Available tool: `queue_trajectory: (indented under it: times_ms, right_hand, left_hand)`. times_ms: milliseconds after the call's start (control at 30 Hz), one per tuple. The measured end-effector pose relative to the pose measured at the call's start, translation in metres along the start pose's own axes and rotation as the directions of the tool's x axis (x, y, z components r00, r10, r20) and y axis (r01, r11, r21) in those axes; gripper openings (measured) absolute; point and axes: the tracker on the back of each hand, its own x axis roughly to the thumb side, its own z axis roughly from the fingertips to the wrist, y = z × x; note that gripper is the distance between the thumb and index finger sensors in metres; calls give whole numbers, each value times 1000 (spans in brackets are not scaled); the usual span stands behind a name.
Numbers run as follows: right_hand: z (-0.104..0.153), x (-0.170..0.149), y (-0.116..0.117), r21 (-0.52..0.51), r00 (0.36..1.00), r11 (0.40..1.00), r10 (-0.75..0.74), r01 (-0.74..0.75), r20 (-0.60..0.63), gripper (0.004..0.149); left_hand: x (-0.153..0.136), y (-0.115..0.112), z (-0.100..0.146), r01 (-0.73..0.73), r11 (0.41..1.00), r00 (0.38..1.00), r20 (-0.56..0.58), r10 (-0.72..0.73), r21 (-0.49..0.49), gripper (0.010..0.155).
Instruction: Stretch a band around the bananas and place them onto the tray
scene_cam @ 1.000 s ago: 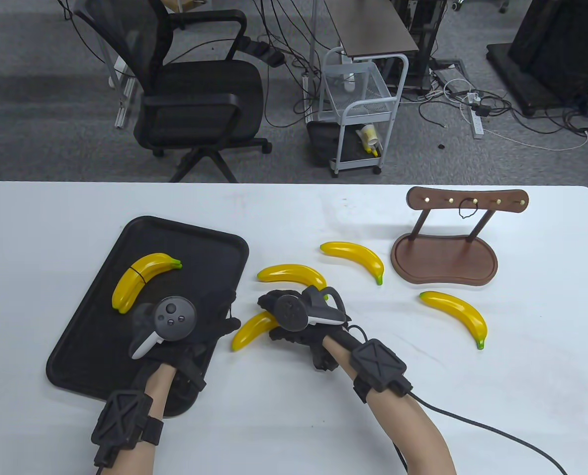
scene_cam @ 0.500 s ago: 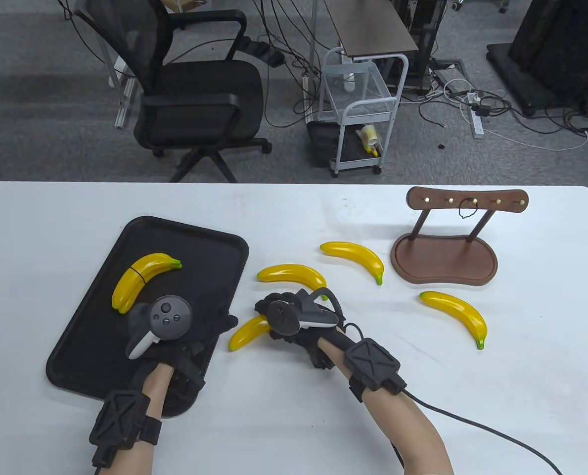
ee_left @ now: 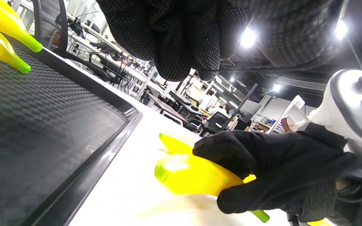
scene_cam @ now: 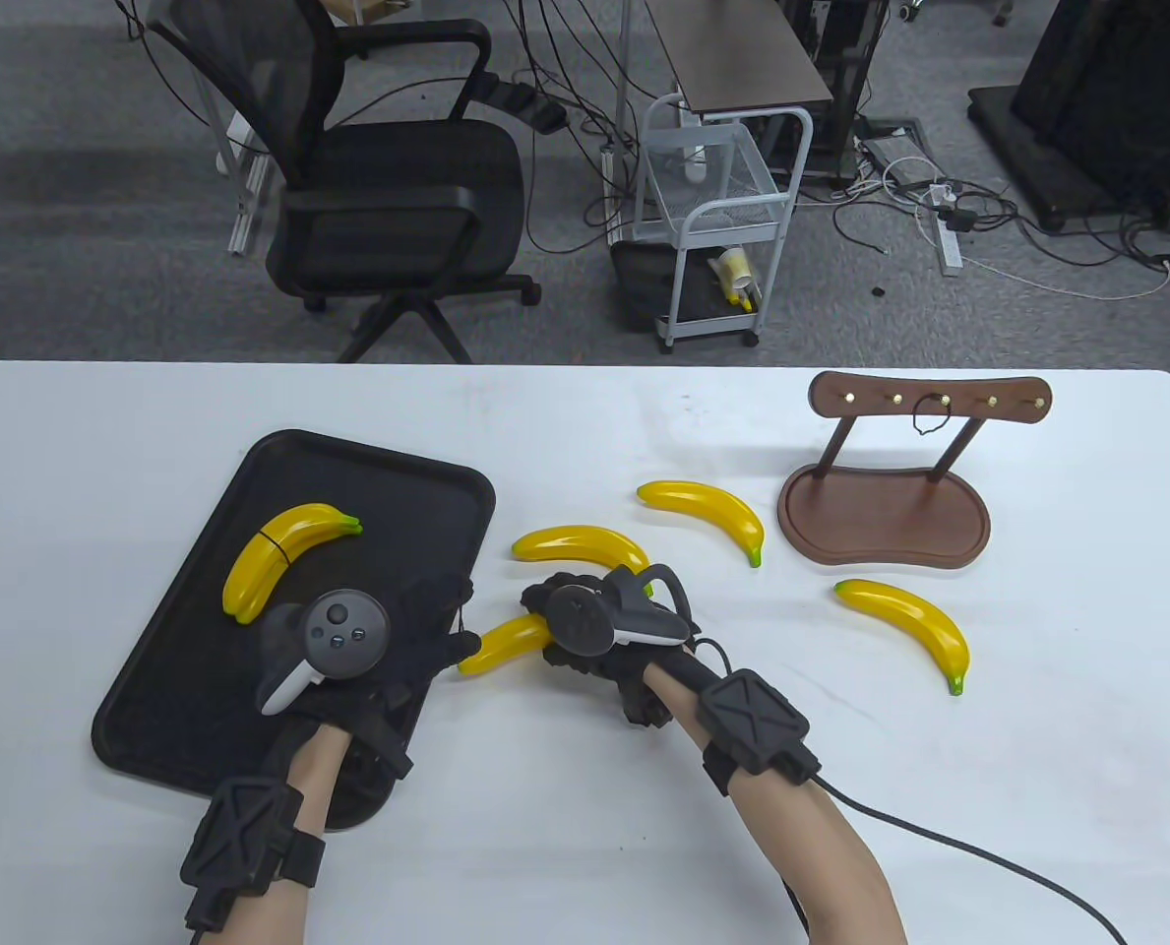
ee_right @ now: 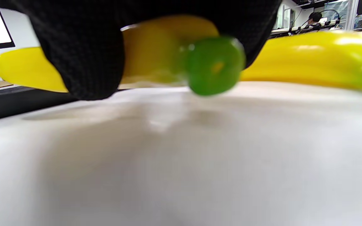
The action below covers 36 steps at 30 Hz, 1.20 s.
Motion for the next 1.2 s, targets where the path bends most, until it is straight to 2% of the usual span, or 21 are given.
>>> queue_trajectory:
  times_ms: [267, 667, 867, 1200]
  right_hand:
    - [3, -17, -25, -55, 999, 998, -6, 3, -45, 69]
    - [-2, -56, -56, -132, 981, 991, -53, 29, -187, 69]
    - [-11, -69, -57, -153, 964, 987, -87, 49, -251, 69]
    - [-29, -85, -34, -161, 936, 983, -133, 84, -325, 69]
  left_hand:
    - [4, -5, -1, 8, 1000, 1000, 15, -8, -15, 69]
    - [8, -11, -3, 20, 999, 999, 28, -19, -32, 68]
    - [9, -11, -3, 21, 999, 999, 29, -20, -36, 68]
    - [10, -11, -3, 21, 999, 999, 25, -20, -42, 67]
